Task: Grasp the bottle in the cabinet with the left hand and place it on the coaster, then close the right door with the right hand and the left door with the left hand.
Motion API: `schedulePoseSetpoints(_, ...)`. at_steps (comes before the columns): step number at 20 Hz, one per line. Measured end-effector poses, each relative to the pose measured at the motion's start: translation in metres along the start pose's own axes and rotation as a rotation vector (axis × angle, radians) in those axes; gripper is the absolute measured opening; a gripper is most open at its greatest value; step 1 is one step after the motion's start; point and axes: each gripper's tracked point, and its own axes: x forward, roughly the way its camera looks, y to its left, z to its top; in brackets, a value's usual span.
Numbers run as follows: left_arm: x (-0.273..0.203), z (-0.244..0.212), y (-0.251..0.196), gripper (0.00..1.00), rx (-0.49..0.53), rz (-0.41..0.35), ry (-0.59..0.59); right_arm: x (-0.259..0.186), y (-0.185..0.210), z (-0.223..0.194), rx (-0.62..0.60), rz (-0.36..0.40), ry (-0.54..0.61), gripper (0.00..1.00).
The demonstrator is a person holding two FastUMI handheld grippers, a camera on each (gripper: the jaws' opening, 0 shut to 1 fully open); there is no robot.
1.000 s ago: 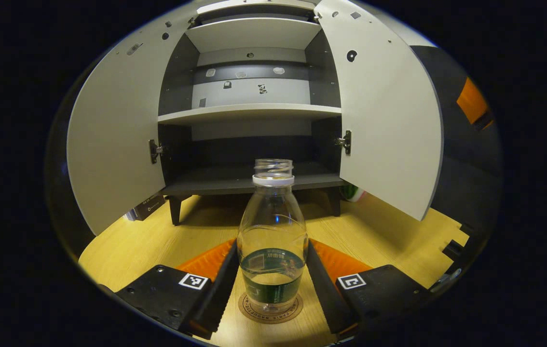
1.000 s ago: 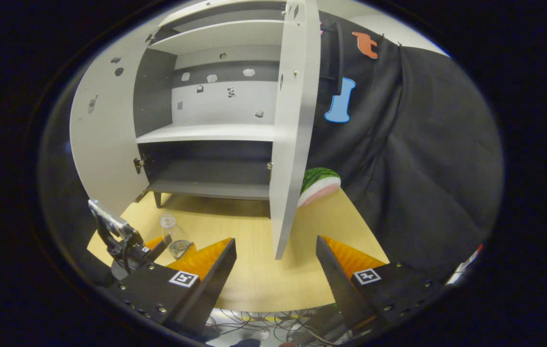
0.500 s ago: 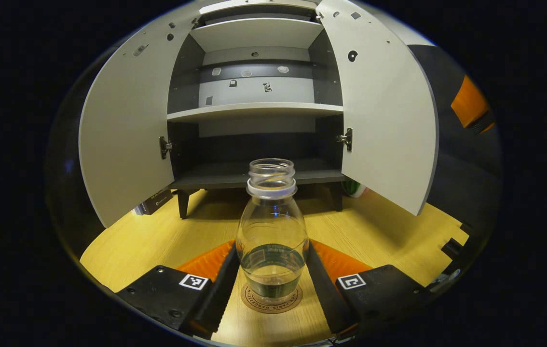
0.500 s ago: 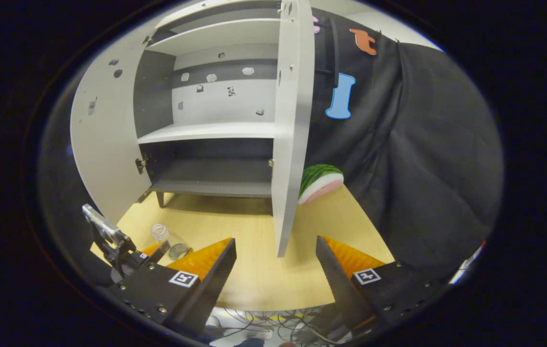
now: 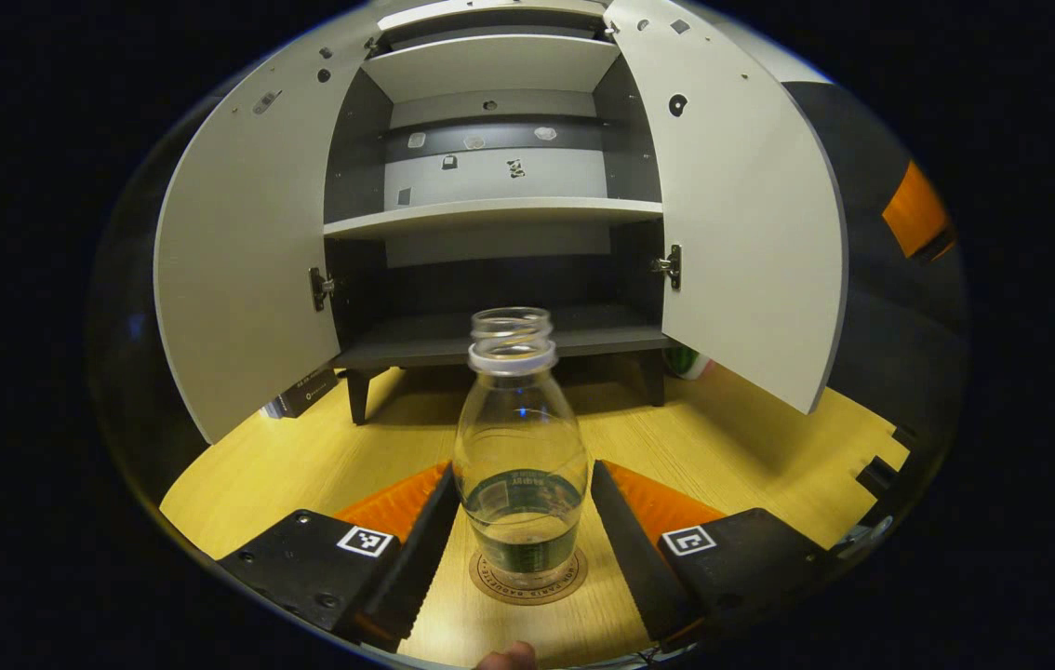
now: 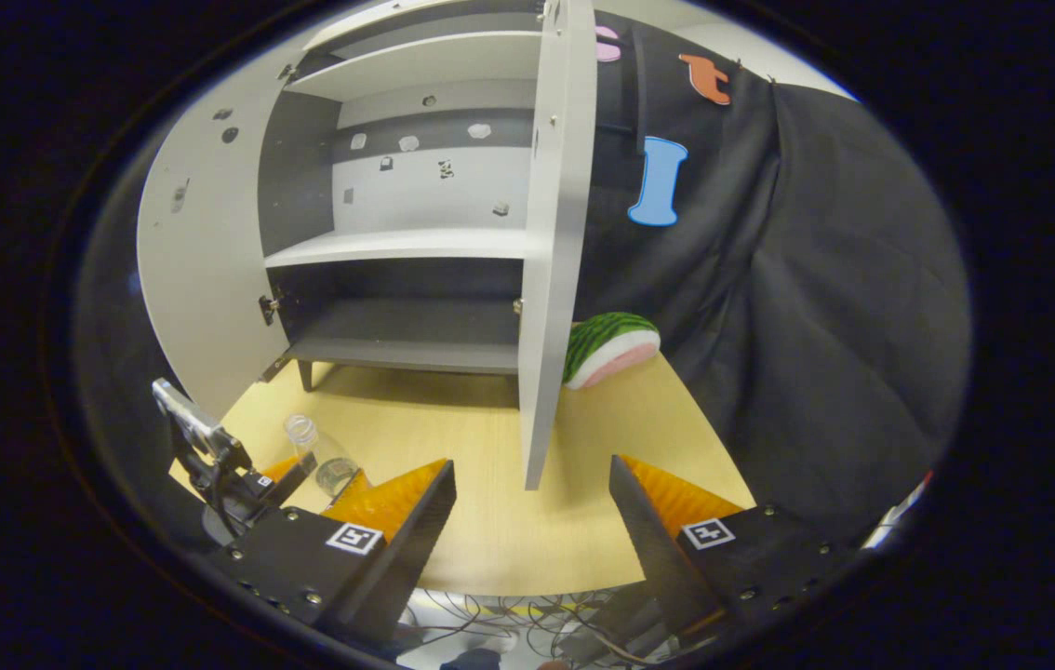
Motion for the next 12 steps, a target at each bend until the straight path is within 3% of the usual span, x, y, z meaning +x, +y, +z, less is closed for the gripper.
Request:
schedulePoseSetpoints(8,-0.012,0.056,0.009,0.9,0.025,0.023,-0.078,-0.006,-0.005,0.033,0.034,0.02,-0.081,0.99)
schedulePoseSetpoints(12,-0.024,0.104,0.016,0.9,0.032,0.034,-0.142,-0.024,-0.016,0.081,0.058,0.033,-0.18,1.0)
